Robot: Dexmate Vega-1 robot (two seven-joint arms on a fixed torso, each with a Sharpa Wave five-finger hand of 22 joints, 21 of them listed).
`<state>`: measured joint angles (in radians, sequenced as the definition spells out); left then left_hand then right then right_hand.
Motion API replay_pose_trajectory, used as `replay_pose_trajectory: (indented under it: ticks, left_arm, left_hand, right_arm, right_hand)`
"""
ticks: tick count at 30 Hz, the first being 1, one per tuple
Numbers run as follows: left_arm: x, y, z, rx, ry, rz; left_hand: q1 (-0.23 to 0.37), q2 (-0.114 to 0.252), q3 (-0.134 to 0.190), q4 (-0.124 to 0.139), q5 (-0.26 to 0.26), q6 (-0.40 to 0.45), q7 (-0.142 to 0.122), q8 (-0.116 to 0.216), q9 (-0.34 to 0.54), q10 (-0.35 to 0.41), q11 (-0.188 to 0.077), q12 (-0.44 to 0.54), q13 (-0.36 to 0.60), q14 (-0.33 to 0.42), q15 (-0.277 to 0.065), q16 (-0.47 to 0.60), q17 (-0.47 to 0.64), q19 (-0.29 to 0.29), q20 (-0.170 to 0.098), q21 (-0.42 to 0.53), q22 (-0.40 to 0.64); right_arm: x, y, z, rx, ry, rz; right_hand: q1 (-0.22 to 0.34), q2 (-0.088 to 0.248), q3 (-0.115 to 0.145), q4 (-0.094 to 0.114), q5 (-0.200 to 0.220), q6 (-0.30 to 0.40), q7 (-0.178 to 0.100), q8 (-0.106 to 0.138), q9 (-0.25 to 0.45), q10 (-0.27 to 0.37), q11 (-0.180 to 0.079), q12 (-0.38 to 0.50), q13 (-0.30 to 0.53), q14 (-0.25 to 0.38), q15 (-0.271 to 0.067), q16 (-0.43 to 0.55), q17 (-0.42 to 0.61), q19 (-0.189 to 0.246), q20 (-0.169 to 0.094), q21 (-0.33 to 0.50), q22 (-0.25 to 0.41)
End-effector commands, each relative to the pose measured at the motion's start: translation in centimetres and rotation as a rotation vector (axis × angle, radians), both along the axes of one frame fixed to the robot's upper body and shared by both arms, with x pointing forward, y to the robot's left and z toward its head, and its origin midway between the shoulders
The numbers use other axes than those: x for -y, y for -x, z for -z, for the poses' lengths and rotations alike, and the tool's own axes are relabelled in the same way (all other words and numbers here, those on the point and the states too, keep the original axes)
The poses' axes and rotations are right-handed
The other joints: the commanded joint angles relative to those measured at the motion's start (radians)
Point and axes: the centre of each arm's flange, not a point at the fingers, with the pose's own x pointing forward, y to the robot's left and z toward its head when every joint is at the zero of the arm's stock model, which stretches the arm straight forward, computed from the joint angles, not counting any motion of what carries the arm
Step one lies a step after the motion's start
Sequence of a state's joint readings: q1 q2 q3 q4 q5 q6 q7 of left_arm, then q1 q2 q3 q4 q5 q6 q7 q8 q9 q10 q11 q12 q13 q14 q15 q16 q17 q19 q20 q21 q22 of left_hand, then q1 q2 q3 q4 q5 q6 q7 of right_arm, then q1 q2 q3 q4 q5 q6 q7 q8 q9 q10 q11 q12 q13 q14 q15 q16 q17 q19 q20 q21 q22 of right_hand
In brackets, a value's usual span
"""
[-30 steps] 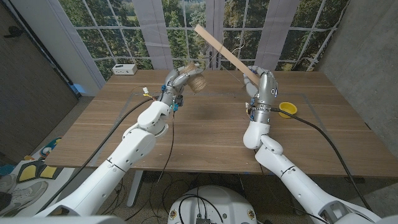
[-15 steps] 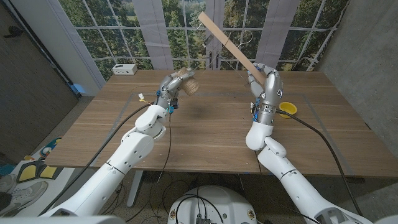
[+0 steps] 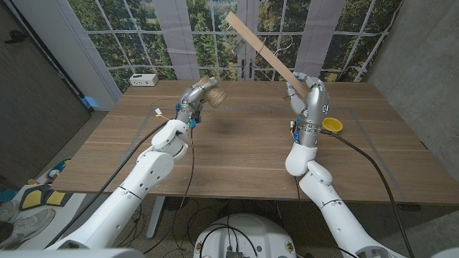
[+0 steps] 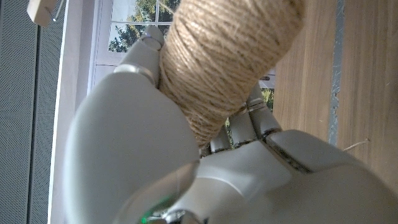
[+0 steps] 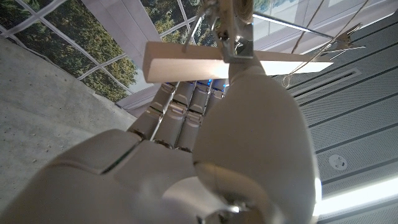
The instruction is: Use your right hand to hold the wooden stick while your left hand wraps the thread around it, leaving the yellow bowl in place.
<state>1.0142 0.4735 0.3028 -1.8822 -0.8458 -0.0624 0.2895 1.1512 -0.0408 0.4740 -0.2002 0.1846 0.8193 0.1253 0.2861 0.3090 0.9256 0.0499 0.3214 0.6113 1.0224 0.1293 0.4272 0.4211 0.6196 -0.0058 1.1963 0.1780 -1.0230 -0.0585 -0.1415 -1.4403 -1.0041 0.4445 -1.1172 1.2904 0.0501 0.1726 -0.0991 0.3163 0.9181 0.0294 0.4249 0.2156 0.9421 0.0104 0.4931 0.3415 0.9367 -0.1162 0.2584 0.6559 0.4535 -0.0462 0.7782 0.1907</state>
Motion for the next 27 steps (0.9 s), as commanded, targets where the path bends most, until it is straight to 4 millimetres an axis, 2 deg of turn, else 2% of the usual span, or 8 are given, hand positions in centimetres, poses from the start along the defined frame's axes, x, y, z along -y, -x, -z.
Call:
replay_pose_trajectory:
  ticks: [1,9,18,27]
  left_arm:
    - [-0.5,1.1,-0.9,0.03,0.036,0.009]
    - [-1.3,2.4,-1.3,0.064,0.048,-0.012]
    - [-2.5,3.2,-1.9,0.071,0.07,-0.067]
    - [-2.2,3.3,-3.0,0.083,0.058,-0.065]
  left_hand:
    - [0.126,0.178,0.101,0.04,-0.001,0.092,-0.004,-0.003,0.005,0.059,-0.066,-0.003,-0.002,0.298,-0.36,-0.008,-0.006,0.045,-0.173,0.152,0.006]
    - [0.126,0.179,0.103,0.04,-0.002,0.093,-0.006,-0.004,0.007,0.059,-0.065,-0.007,-0.007,0.297,-0.36,-0.018,-0.019,0.045,-0.173,0.155,0.006]
    - [0.125,0.179,0.105,0.04,-0.002,0.095,-0.007,-0.005,0.01,0.059,-0.067,-0.01,-0.01,0.297,-0.361,-0.028,-0.032,0.043,-0.173,0.157,0.006]
    - [0.124,0.179,0.105,0.04,-0.002,0.093,-0.006,-0.008,0.012,0.059,-0.069,-0.014,-0.013,0.303,-0.361,-0.032,-0.04,0.041,-0.173,0.159,0.005]
  right_arm:
    - [0.4,-0.4,1.3,-0.018,0.04,0.095]
    - [1.7,-1.3,2.1,-0.052,-0.002,0.097]
    - [3.4,-0.8,2.7,-0.069,-0.094,-0.134]
    - [3.2,0.3,2.5,-0.065,-0.058,-0.263]
  right_hand:
    - [0.113,0.115,-0.005,0.002,0.008,0.094,-0.092,0.007,0.138,0.105,-0.071,0.113,0.118,0.025,-0.121,-0.003,0.005,-0.006,-0.075,0.007,0.001]
    - [0.114,0.114,-0.006,0.001,0.008,0.096,-0.093,0.008,0.138,0.104,-0.071,0.112,0.12,0.025,-0.122,-0.005,0.007,-0.009,-0.076,0.012,0.001]
    - [0.116,0.115,-0.008,0.0,0.008,0.094,-0.091,0.007,0.139,0.106,-0.073,0.109,0.119,0.026,-0.122,-0.007,0.007,-0.008,-0.075,0.019,0.0]
    - [0.116,0.115,-0.009,0.001,0.008,0.093,-0.092,0.007,0.139,0.105,-0.073,0.109,0.123,0.027,-0.123,-0.008,0.01,-0.013,-0.075,0.025,0.0]
